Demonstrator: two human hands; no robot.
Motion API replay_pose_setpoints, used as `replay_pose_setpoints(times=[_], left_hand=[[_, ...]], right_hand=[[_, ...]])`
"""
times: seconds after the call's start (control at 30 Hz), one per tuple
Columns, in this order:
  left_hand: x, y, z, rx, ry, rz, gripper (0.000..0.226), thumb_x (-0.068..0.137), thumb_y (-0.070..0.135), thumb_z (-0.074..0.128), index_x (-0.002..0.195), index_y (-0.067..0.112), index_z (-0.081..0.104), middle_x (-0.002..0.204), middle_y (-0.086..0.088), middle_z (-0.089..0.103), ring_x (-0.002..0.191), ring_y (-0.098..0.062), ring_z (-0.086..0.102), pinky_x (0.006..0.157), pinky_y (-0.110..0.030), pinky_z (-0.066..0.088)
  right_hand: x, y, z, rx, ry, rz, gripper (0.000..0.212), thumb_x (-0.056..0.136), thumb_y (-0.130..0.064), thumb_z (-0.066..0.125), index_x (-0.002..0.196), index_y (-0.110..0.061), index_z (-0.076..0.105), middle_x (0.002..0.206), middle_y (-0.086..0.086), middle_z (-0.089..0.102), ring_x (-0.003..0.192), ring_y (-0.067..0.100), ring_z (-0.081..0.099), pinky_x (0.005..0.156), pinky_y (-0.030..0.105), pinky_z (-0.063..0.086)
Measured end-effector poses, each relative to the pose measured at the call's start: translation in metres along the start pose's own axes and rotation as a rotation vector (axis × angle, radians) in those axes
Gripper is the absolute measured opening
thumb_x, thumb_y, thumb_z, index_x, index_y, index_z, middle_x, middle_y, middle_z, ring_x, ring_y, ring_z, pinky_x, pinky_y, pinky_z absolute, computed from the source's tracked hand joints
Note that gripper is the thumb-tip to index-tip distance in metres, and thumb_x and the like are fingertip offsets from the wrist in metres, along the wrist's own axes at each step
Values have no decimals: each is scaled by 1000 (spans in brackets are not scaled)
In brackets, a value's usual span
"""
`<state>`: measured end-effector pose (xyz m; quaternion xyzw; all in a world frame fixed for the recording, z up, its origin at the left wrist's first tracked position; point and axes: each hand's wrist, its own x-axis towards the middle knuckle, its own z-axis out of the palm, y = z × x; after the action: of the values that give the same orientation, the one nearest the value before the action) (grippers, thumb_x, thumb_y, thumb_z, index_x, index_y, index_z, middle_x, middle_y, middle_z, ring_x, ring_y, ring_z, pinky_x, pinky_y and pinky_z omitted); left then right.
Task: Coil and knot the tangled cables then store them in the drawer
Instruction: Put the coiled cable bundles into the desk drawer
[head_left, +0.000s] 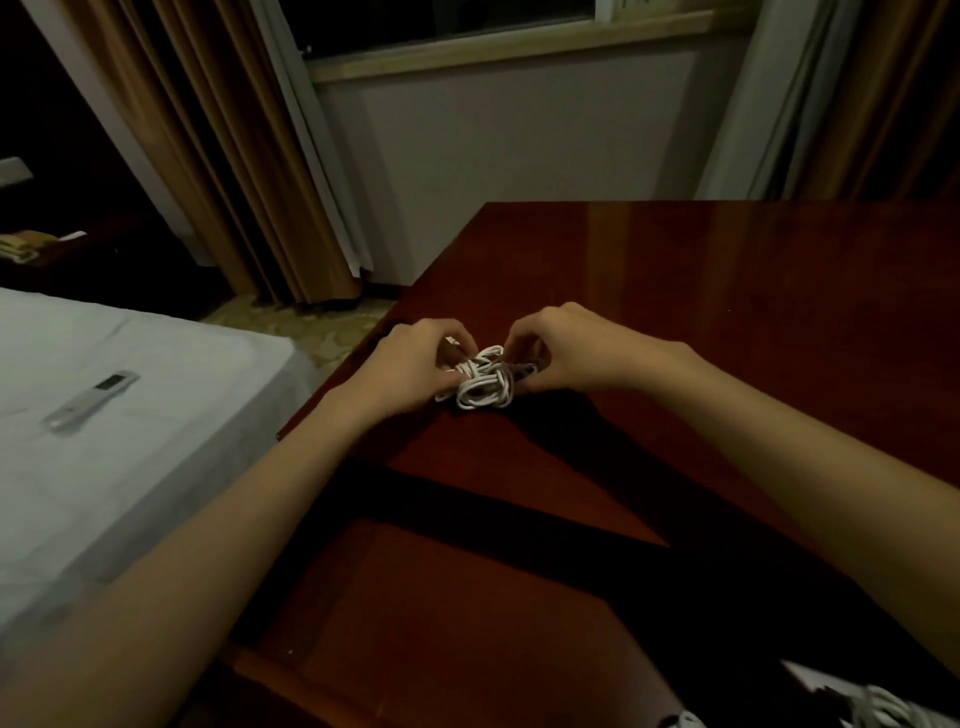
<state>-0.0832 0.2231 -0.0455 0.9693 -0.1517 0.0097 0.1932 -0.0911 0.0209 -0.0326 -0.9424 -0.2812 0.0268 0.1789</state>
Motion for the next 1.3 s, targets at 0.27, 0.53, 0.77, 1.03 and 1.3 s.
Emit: replay_pose_setpoints(times=[0.27,0.53,0.77,1.03,1.3], left_hand=[[-4,-1,0,-118,-30,-7,21,80,20,78,98,11,75,86,2,72,69,6,60,58,-5,42],[-31,32,-6,-252,-50,93,20,81,25,77,100,19,76,92,5,74,84,-17,71,75,-31,60],[-64,84,4,-298,-167,236,24,84,21,75,108,17,73,100,6,74,91,-6,69,80,-27,58],[-97,133,32,-152,-195,464,27,82,29,75,109,24,72,104,14,71,97,8,62,85,-13,50],[-123,136,73,-208,-218,577,28,83,25,76,110,19,72,100,14,71,90,7,64,75,-11,49]], right_hand=[[-19,-4,6,-47,25,-10,36,82,-33,74,113,-15,67,107,-1,66,93,11,60,81,32,55],[-75,-11,1,-49,77,12,32,83,-33,73,109,-15,70,103,-2,69,88,8,61,76,25,53],[-154,-22,-7,-44,99,65,28,83,-35,73,105,-18,70,98,-6,70,86,5,63,79,30,55],[-238,-23,13,-18,130,209,29,83,-38,73,105,-20,67,98,-7,70,90,6,64,78,29,55],[-276,-27,44,-52,72,294,25,88,-38,67,105,-20,64,93,-4,68,85,11,62,75,30,54]])
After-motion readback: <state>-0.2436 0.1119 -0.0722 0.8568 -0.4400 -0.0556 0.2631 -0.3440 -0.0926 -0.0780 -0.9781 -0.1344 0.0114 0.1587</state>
